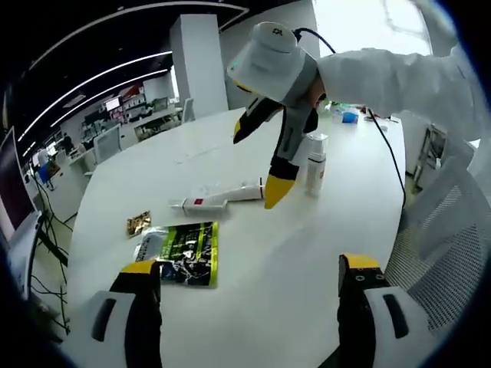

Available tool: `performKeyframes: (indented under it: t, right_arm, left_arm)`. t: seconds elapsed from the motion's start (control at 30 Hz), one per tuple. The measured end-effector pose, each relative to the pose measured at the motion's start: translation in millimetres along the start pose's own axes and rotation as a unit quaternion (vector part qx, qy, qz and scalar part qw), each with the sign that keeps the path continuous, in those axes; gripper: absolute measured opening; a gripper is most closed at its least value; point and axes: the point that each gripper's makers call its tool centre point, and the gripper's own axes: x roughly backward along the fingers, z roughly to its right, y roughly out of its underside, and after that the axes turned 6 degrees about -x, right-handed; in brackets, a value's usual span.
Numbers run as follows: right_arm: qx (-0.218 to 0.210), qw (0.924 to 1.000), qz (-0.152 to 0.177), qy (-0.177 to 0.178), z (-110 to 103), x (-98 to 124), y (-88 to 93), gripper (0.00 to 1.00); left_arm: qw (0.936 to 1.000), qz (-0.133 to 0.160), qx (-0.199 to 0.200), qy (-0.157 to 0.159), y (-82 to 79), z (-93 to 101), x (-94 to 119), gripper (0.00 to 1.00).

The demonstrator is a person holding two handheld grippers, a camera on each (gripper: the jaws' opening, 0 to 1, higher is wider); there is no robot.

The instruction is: Arrange the skincare products in the storage area until every visible bottle or jar stands upright without overlapping.

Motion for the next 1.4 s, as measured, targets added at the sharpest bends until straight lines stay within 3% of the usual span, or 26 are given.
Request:
performKeyframes:
  t: [0.7, 1.4]
  right_arm:
    - [-0.023, 0.9983, -0.050, -0.018, 15, -43, 13.2, 0.77]
    - [-0.069, 0.9935, -0.076, -0.049, 24, -69, 21.5, 0.61]
  left_arm:
    - [1.0000, 0.007, 0.003, 0.006, -1.6, -0.1, -1, 0.97]
    - [0.9999, -0.002, 0.008, 0.013, 1.9, 1.9, -2, 0.99]
